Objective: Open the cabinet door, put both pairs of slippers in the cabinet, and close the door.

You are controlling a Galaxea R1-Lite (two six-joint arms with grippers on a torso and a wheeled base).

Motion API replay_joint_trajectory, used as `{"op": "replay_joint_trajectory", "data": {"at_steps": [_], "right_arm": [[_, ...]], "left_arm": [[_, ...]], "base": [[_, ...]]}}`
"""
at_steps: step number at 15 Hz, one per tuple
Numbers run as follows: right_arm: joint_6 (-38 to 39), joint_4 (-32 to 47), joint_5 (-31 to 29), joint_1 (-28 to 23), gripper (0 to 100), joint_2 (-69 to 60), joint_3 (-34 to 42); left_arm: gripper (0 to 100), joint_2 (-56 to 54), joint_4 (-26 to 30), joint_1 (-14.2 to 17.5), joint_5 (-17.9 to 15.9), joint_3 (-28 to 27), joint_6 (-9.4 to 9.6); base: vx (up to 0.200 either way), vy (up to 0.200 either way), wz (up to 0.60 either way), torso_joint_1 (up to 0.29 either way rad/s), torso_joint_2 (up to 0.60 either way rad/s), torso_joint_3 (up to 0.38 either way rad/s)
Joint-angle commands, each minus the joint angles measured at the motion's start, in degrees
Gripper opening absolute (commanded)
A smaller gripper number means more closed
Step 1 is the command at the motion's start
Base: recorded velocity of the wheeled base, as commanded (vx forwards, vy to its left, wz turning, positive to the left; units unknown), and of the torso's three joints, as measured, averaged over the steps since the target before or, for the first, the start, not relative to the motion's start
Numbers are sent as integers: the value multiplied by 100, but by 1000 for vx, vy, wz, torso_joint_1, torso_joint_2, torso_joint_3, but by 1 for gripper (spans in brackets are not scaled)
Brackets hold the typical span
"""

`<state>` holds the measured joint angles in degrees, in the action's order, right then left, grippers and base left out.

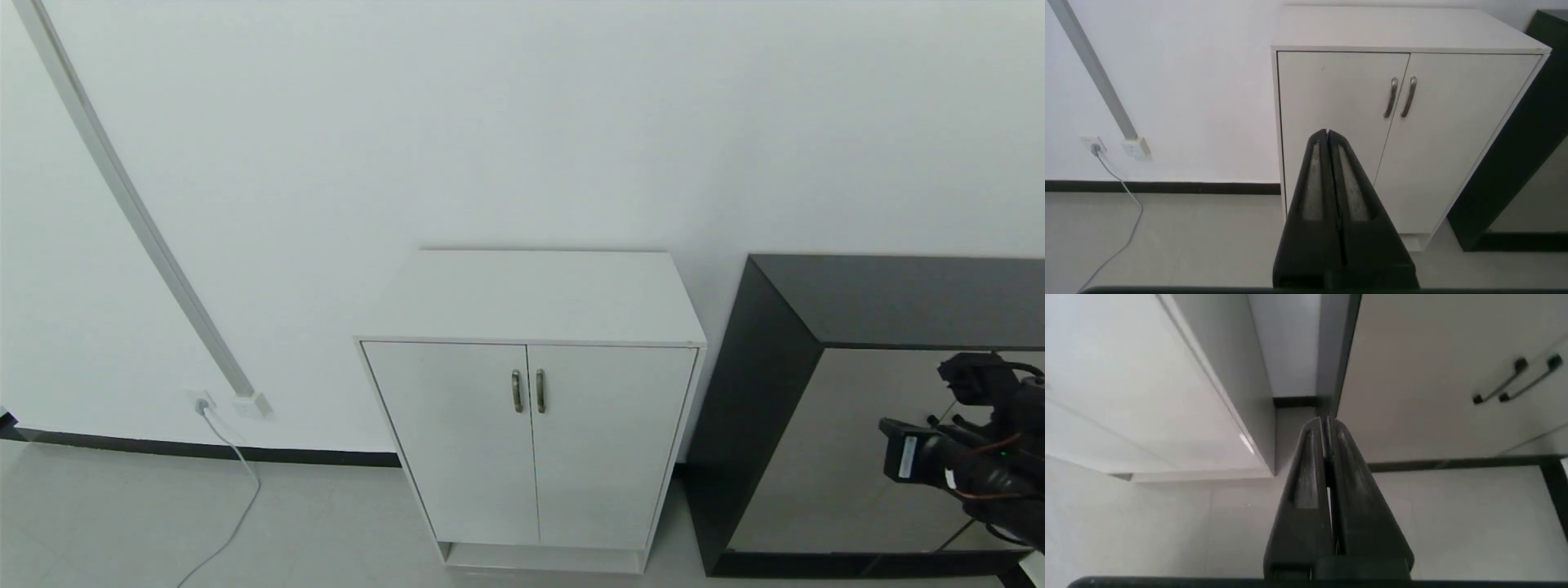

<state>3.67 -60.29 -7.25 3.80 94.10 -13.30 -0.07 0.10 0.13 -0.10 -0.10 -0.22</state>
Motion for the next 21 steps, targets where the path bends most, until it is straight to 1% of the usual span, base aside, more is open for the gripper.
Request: {"op": "replay_joint_trajectory", "data": {"at_steps": [1,3,4,5,7,8,9,12,14,18,20,21], "right_arm": [[-59,-61,13,-20,0,-937,838],[-59,-61,136,-2,0,-1403,1312],[-15,176,303,6,0,-1763,1330],[-33,844,594,-2,0,-2405,1330],[-191,1925,1033,6,0,-3512,1330],[-314,2294,1147,6,0,-3864,1330],[-490,2980,1261,6,0,-4462,1330],[-789,4562,1385,24,0,-5771,1330],[-859,5230,1385,24,0,-6553,1330],[-824,5687,1367,24,0,-7450,1330],[-798,5687,1297,6,0,-7626,1330],[-710,5695,1156,-11,0,-7740,1330]], "left_arm": [[0,7,-1,4,1,1,-4],[0,7,-1,4,1,1,-4],[0,7,-1,4,1,1,-4],[0,7,-1,4,1,1,-4],[0,7,-1,4,1,1,-4],[0,7,-1,4,1,1,-4],[0,7,-1,4,1,1,-4],[0,7,-1,4,1,1,-4],[0,7,-1,4,1,1,-4],[0,7,-1,4,1,1,-4],[0,7,-1,4,1,1,-4],[0,7,-1,4,1,1,-4]], "base": [[0,0,0,0,0,0],[0,0,0,0,0,0],[0,0,0,0,0,0],[0,0,0,0,0,0],[0,0,0,0,0,0],[0,0,0,0,0,0],[0,0,0,0,0,0],[0,0,0,0,0,0],[0,0,0,0,0,0],[0,0,0,0,0,0],[0,0,0,0,0,0],[0,0,0,0,0,0]]}}
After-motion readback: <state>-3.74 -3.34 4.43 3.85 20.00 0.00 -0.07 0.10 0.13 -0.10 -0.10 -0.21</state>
